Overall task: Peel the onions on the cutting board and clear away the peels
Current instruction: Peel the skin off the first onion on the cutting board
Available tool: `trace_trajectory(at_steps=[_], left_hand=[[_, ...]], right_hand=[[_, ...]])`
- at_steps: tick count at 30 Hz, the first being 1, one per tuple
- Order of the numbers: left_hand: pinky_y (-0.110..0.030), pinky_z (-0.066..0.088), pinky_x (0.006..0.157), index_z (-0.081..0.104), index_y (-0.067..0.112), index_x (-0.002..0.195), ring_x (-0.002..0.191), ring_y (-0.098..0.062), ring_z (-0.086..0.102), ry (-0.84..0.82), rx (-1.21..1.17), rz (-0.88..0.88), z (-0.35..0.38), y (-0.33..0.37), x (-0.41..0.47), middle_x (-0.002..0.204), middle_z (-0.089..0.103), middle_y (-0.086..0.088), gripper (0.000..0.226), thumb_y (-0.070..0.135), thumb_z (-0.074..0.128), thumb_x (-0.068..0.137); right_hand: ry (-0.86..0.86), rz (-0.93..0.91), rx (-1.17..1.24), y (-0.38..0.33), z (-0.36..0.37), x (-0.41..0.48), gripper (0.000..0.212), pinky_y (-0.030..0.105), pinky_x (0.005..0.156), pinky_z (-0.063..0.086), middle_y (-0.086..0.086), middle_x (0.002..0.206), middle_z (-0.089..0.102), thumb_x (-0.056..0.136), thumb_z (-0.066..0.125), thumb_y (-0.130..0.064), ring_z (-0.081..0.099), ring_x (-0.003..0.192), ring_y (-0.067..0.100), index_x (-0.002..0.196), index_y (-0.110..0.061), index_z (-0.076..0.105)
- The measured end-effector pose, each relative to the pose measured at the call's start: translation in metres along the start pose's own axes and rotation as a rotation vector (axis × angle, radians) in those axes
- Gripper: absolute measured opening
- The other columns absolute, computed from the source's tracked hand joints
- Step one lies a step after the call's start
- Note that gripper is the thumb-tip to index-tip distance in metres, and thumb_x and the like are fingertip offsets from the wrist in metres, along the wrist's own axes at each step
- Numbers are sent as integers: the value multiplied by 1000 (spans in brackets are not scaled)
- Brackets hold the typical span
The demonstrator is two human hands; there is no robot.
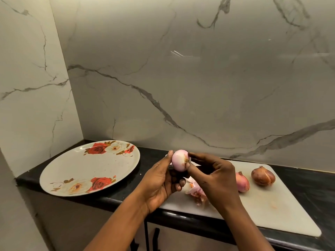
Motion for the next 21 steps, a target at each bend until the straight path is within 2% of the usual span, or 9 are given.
trace_trajectory(at_steps=[5,9,12,18,21], left_hand=[[-28,52,54,65,3,130,64,-23,59,-6,-2,6,2,-1,4,94,69,-26,55,49,50,105],[-29,51,58,69,7,126,65,-22,60,-17,1,15,4,-4,6,92,72,-22,48,46,50,105],[-29,52,59,69,6,126,65,-21,61,1,-30,-1,0,-6,8,90,70,-21,48,45,53,104],[-28,55,59,66,6,129,68,-23,62,-5,-43,-29,-3,-7,11,94,71,-26,50,46,52,105],[-28,57,57,65,5,130,68,-23,64,-14,-36,-18,-3,-8,11,97,72,-27,48,44,48,107]], right_hand=[[-26,25,4,6,-2,1,31,35,87,66,-11,106,82,87,84,-7,78,101,8,116,-20,82],[-24,38,14,10,-5,3,31,36,86,66,-9,104,82,84,88,-14,79,100,10,114,-19,82],[-57,40,7,13,-3,1,34,36,88,65,-10,108,82,84,88,-13,78,103,10,117,-21,81],[-48,12,-33,15,-6,0,34,30,91,63,-11,110,81,90,80,-3,77,106,6,120,-18,80],[-41,15,-49,15,-7,-1,31,30,91,64,-13,110,81,92,78,-7,76,106,5,121,-20,80]])
Point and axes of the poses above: each hand's wrist, its own x-axis towards the middle knuckle, its own z-axis out of the palm, y = z × x, the point moved 2 cm from there along x, towards the middle knuckle
